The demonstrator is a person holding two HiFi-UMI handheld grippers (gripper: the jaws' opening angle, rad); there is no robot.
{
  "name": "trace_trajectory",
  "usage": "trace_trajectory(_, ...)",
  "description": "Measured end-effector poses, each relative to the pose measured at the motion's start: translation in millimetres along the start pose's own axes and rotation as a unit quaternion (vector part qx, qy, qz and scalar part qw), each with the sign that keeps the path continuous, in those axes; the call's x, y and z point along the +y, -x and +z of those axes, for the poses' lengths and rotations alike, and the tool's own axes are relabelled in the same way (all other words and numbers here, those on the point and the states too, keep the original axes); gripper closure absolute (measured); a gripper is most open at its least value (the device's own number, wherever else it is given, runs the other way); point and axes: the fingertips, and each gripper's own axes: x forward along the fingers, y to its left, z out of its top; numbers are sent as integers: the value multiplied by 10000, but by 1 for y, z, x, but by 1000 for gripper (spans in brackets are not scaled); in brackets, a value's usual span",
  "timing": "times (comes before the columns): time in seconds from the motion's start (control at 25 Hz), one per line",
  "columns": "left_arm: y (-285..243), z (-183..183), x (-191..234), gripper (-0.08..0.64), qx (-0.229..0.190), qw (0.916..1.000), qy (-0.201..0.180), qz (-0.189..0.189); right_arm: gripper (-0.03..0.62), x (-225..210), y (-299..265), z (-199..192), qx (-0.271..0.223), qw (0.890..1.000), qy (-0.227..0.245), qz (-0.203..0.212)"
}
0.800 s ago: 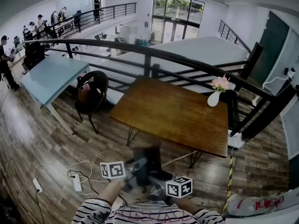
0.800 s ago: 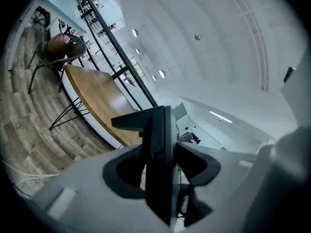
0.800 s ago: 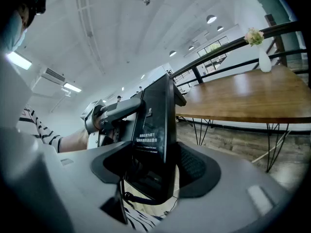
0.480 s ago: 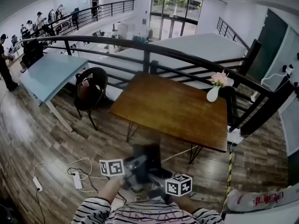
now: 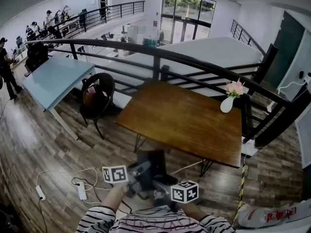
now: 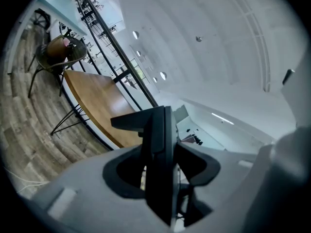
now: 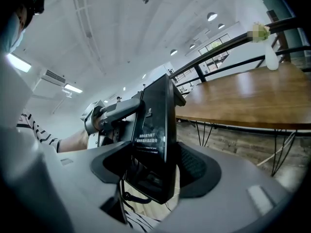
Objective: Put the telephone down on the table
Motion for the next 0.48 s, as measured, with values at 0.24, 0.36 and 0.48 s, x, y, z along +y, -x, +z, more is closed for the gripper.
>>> trace_trajectory(0.24, -52, 47, 22, 356, -88, 9999, -16, 76, 302, -46, -24, 53, 58, 9999, 31, 85)
trace_trajectory(0.36, -80, 71, 31, 356, -124, 9999, -22, 81, 301, -70, -34, 82, 60, 9999, 51, 117)
trace_trajectory(0.48, -109, 92, 41, 356, -152, 9998, 18, 96, 302, -96, -41, 109, 96, 9998, 67, 133)
